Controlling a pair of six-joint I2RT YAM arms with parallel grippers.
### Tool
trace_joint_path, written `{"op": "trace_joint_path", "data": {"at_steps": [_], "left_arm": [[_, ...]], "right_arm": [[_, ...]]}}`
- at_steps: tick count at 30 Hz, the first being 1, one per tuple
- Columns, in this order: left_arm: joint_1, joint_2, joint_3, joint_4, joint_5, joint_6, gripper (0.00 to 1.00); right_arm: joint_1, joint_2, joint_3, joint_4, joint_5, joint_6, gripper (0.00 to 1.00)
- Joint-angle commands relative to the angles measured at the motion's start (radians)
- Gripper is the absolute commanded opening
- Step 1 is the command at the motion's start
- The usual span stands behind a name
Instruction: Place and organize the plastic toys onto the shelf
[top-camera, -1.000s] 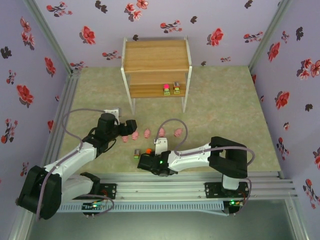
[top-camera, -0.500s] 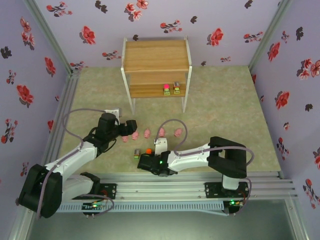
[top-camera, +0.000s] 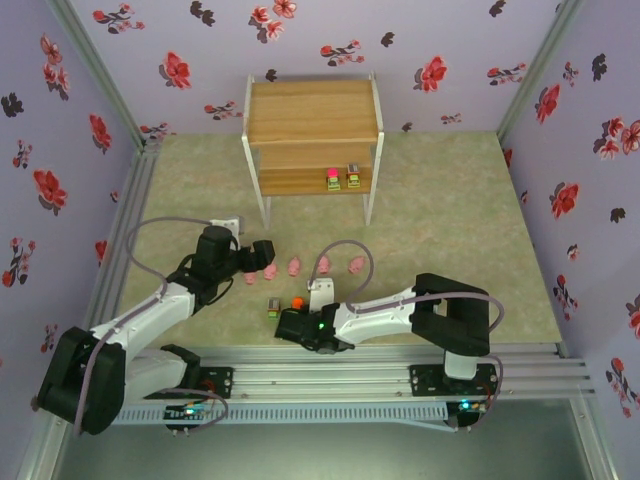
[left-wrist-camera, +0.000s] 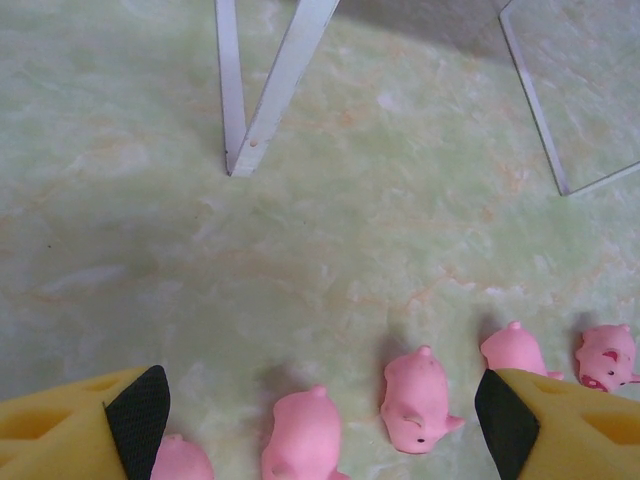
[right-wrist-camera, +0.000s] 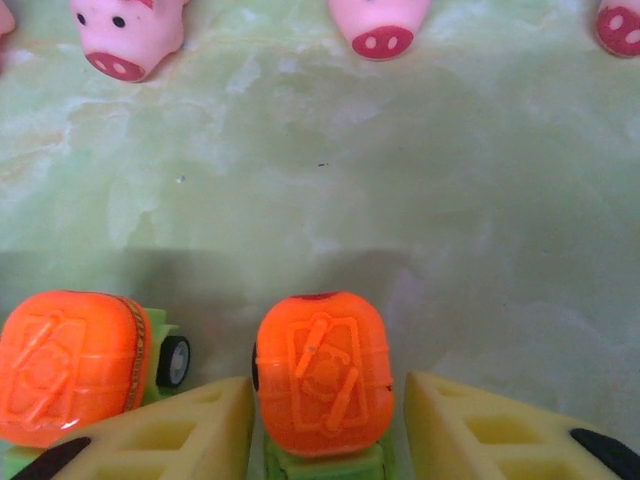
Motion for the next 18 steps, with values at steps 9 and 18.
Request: {"op": "trace_joint_path", "data": {"at_steps": [9,18], "left_arm": [[-0.005,0.016,0.025,0.019,0.019,0.008,0.84],[-0.006,0.032,0.028,0.030,0.029,0.004,0.84]], "right_arm": [[0.021,0.046,-0.025,0.026,0.027,0.027,0.17],[0.039,0.069,-0.056,0.055,0.069,0.053,0.18]]}}
